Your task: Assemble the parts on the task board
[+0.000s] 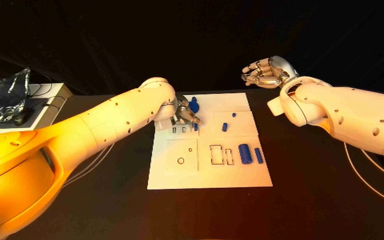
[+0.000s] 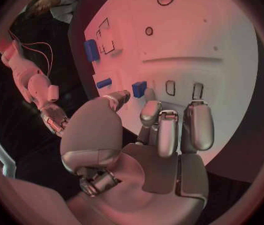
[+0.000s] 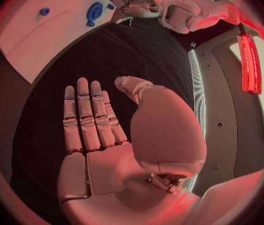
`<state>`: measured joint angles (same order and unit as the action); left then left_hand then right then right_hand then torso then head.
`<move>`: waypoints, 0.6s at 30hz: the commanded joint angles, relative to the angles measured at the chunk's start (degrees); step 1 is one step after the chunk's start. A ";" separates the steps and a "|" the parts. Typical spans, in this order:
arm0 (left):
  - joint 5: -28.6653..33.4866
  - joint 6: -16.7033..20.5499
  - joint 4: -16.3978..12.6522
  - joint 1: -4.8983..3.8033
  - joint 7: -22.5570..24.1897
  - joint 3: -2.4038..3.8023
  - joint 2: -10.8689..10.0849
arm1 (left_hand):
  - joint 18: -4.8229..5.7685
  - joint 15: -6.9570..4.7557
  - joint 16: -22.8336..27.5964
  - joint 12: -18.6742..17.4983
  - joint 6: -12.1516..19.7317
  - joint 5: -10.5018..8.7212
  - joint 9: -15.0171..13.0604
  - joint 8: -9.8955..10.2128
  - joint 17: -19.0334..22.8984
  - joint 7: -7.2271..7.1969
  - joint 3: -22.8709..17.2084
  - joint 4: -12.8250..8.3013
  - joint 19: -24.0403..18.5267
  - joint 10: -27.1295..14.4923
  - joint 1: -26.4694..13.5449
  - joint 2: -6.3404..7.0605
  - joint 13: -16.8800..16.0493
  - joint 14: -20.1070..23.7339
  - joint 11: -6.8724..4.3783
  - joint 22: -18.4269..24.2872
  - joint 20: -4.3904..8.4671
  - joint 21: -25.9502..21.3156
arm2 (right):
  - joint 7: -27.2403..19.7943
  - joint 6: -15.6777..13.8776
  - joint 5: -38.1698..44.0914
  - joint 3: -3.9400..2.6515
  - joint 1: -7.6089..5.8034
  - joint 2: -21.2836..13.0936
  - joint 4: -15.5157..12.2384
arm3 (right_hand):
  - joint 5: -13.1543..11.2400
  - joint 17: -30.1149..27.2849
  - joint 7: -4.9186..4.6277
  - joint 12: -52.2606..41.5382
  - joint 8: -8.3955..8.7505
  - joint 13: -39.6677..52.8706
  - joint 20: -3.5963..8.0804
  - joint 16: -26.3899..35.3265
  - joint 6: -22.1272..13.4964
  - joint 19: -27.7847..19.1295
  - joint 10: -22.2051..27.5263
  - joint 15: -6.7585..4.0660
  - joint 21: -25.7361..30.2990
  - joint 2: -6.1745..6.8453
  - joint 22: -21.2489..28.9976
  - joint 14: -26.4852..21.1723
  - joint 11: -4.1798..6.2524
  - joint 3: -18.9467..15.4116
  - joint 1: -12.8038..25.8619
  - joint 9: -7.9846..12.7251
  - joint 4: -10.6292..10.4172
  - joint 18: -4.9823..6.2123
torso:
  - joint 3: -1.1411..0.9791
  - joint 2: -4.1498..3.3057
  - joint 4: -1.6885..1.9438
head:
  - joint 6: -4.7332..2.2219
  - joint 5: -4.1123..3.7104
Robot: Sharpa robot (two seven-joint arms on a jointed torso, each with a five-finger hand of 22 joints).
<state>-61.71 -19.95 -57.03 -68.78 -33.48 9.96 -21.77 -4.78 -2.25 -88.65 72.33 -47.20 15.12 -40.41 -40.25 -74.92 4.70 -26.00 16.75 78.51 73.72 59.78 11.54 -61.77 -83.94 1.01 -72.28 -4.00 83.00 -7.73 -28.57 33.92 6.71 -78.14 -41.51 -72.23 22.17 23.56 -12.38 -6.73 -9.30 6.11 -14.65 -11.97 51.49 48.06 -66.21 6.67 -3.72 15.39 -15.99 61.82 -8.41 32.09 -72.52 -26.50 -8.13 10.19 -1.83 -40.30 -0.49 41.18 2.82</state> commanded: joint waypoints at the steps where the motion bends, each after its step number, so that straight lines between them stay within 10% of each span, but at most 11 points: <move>1: 0.56 -0.73 0.06 0.10 1.04 -0.06 0.06 | 1.01 -0.42 -0.17 -0.29 0.47 -0.23 -0.15 -0.31 -12.33 0.09 -0.08 -0.16 0.13 -0.09 0.26 -0.22 0.08 -5.20 -0.35 -0.01 0.39 0.36 | -0.28 0.29 0.06 -0.01 0.03 0.09 0.03 | 0.06 -0.07 -0.13 0.23 0.29 -0.05 0.16 0.31 -0.26 -0.38 0.02 0.17 0.22 -0.04 0.05 -0.29 -0.33 -0.06 0.54 -0.07 0.35 0.44 | -0.02 -0.01 0.07 | 0.06 -0.05; 18: 1.44 -1.37 0.58 0.37 1.99 -0.38 -0.07 | 1.00 -0.48 -0.15 -0.39 0.83 -0.34 -1.15 -0.52 -12.29 0.00 -0.80 -0.38 0.05 -0.19 1.73 -0.43 0.23 -5.18 -0.44 0.02 0.45 0.32 | 0.21 0.76 0.19 0.03 0.30 0.50 0.16 | 0.03 -0.21 -0.18 0.26 0.38 -0.24 0.06 0.58 -0.30 -0.60 0.08 0.27 0.23 -0.11 0.43 -0.48 -0.39 -0.18 0.61 -0.10 0.37 0.43 | 0.00 -0.10 0.24 | 0.25 -0.02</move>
<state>-61.04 -19.97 -56.51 -68.69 -32.36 9.76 -22.02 -4.78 -2.25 -88.64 72.33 -46.79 15.12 -41.49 -40.46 -74.91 4.71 -26.41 16.34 78.51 73.51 60.93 11.16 -61.62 -83.94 0.81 -72.28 -4.00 83.00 -7.44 -28.49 33.92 6.75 -77.88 -41.08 -72.11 22.17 23.43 -12.36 -6.73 -9.30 5.95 -14.45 -11.75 51.48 47.86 -66.21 6.87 -3.72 15.39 -15.61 61.62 -8.40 31.93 -72.52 -26.54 -7.97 10.19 -1.84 -40.35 -0.23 41.42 2.77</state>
